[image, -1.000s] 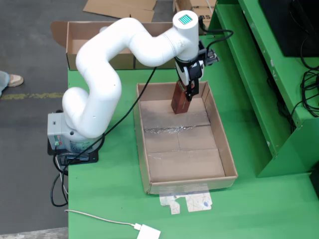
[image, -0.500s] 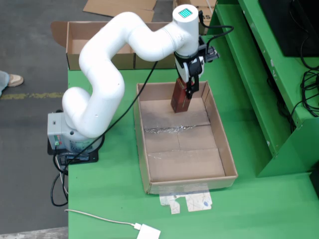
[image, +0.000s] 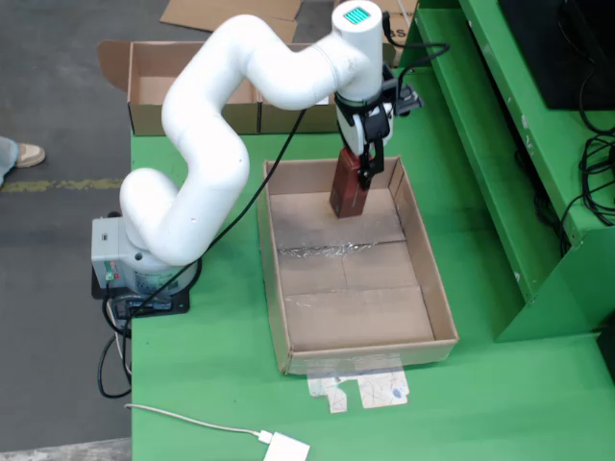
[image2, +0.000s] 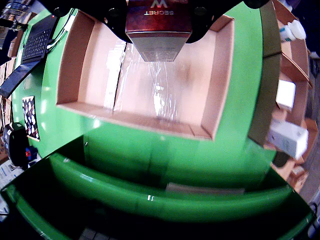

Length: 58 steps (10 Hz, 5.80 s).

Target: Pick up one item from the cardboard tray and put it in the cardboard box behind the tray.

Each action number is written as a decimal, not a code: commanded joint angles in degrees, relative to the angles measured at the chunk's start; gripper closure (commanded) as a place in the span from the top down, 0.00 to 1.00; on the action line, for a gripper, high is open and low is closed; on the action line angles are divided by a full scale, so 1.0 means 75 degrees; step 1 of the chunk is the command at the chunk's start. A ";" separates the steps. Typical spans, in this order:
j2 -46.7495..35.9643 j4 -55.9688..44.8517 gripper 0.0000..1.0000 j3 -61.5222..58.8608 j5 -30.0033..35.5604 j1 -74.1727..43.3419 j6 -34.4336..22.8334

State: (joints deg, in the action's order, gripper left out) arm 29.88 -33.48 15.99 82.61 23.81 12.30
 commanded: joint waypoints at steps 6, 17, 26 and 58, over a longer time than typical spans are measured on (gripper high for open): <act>-0.0453 0.0532 0.00 -0.2132 -0.0374 0.0270 0.0189; -0.0507 0.0487 0.00 -0.2132 -0.0513 0.0519 0.0312; 0.0001 0.1044 0.00 -0.2132 -0.0735 0.2085 0.0104; 0.0168 0.1055 0.00 -0.2132 -0.1860 0.7499 0.0570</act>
State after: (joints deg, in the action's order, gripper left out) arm 32.78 -25.31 1.40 69.08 77.69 16.96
